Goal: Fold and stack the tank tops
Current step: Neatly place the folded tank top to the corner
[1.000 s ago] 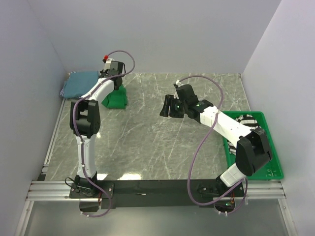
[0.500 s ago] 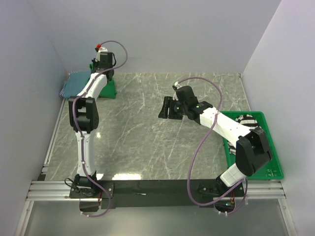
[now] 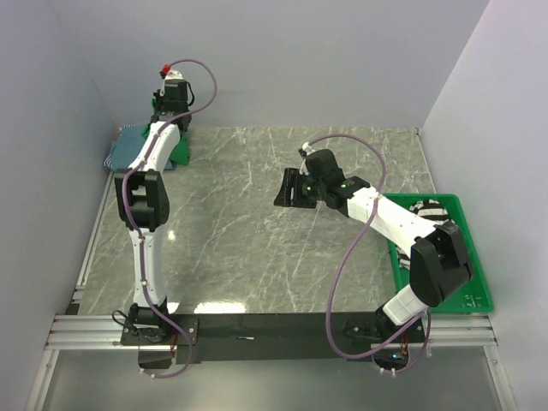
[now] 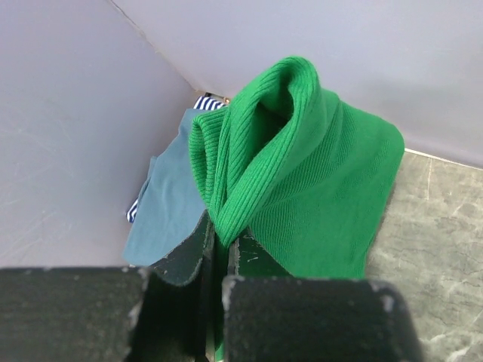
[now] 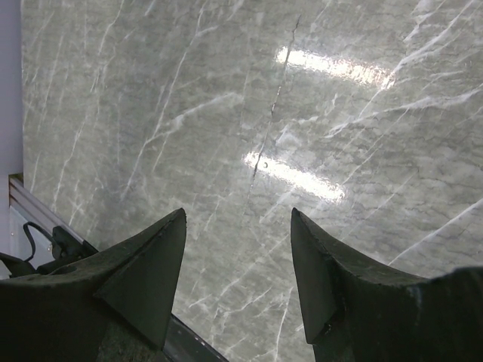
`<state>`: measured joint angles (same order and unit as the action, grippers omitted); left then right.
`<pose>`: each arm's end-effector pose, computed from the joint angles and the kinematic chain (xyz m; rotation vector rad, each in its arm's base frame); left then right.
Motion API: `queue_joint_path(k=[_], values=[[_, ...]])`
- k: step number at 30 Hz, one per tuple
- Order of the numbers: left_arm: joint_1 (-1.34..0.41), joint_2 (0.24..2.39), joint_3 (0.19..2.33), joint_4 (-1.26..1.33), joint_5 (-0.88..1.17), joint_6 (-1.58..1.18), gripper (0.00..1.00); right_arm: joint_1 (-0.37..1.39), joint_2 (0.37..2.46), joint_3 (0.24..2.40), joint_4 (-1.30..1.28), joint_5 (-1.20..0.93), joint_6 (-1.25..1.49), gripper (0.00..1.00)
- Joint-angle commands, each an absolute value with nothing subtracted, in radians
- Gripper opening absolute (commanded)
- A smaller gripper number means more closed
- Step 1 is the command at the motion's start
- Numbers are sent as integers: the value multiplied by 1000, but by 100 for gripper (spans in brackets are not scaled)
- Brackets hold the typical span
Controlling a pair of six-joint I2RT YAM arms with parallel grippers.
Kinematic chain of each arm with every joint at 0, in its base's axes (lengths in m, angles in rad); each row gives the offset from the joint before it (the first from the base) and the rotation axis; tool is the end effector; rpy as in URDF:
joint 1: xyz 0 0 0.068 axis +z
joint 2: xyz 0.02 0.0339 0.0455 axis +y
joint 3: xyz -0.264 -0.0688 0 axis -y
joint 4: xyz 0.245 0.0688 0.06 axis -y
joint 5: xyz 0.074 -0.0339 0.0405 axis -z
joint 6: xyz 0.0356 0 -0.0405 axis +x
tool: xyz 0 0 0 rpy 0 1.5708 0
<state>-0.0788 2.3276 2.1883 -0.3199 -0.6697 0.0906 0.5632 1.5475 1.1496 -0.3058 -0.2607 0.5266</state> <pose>0.5436 -0.0208 0.2857 -0.2541 1.9717 0.6832 0.2873 0.1923 0.2677 -0.1891 2.3913 0.8429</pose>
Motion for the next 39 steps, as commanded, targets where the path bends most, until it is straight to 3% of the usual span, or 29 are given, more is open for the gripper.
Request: queue_joint_path(k=[1, 21, 23, 24, 27, 28, 29, 33, 39], values=[[-49, 2307, 2256, -287, -624, 98, 0, 569, 1552, 1167, -278, -273, 520, 64], [135, 2333, 2180, -256, -448, -44, 1, 580, 1595, 1173, -285, -262, 514, 65], [149, 2347, 2200, -267, -443, -66, 6, 581, 1601, 1175, -287, -261, 512, 65], [152, 2359, 2209, -281, -437, -87, 19, 583, 1601, 1175, -288, -261, 511, 64], [163, 2362, 2247, -319, -431, -148, 42, 584, 1601, 1175, -293, -255, 503, 65], [166, 2355, 2249, -316, -420, -164, 57, 584, 1598, 1175, -295, -250, 503, 65], [166, 2344, 2235, -308, -428, -179, 61, 586, 1597, 1175, -296, -249, 503, 65], [166, 2266, 2195, -284, -466, -268, 71, 588, 1582, 1172, -296, -236, 502, 65], [166, 2194, 2189, -319, -419, -371, 72, 588, 1563, 1164, -295, -200, 511, 65]])
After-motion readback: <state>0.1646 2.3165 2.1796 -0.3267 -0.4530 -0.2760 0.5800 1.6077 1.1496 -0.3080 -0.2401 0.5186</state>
